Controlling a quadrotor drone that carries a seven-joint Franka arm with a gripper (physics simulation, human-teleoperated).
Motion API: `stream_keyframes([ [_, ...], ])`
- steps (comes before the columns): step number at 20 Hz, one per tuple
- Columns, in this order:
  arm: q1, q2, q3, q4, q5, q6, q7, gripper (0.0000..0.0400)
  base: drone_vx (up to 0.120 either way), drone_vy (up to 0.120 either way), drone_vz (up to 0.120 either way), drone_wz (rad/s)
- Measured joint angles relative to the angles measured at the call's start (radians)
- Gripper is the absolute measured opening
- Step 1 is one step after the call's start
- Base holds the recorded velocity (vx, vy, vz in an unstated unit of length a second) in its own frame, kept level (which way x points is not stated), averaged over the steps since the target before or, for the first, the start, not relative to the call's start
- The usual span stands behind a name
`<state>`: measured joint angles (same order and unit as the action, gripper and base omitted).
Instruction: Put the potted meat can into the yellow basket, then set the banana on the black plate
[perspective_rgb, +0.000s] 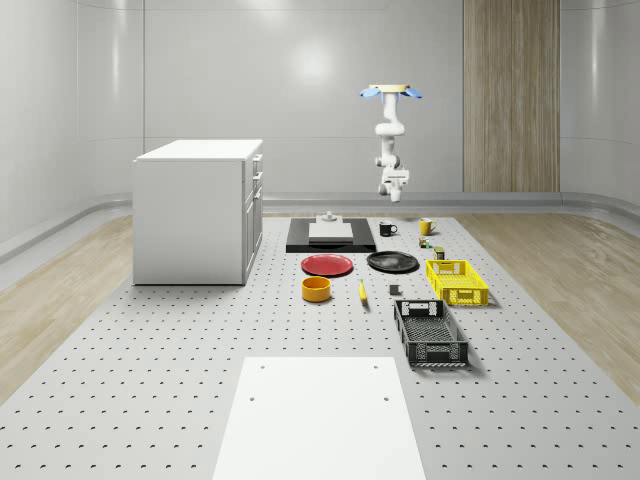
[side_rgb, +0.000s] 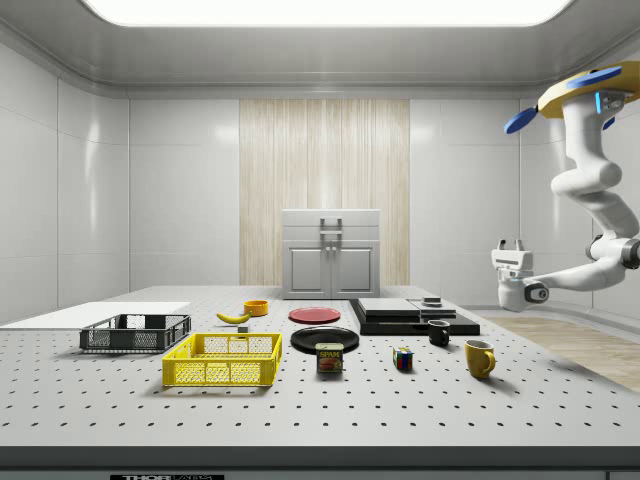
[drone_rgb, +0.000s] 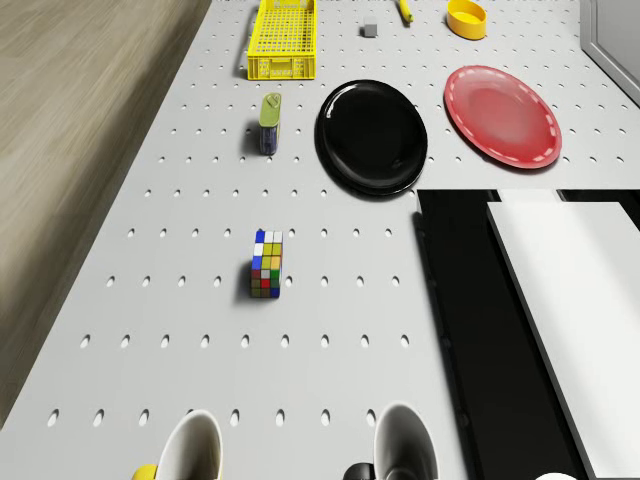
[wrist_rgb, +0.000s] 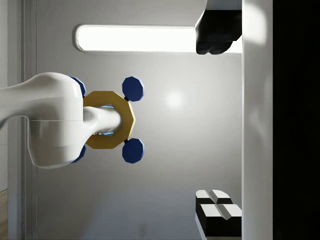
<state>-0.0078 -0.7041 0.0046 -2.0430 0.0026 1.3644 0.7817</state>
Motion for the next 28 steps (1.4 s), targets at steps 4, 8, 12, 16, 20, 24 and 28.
stream_keyframes([
  [4,0.000,-0.002,0.000,-0.001,0.000,0.003,0.000,0.0400,0.120,0.120,0.000,0.000],
  [8,-0.001,-0.004,0.001,-0.003,-0.001,0.005,0.000,0.0400,0.120,0.120,0.000,0.000],
  [12,-0.002,-0.006,0.002,-0.005,-0.002,0.008,0.000,0.0400,0.120,0.120,0.000,0.000],
  [16,-0.002,-0.008,0.005,-0.007,-0.005,0.011,0.000,0.0400,0.120,0.120,0.000,0.000],
  [20,-0.004,-0.010,0.009,-0.009,-0.011,0.014,0.001,0.0400,0.120,0.120,0.000,0.000],
  [24,-0.006,-0.012,0.017,-0.011,-0.022,0.018,0.002,0.0400,0.120,0.100,0.000,0.000],
  [28,-0.011,-0.014,0.033,-0.014,-0.045,0.021,0.005,0.0400,0.120,0.000,0.000,0.000],
])
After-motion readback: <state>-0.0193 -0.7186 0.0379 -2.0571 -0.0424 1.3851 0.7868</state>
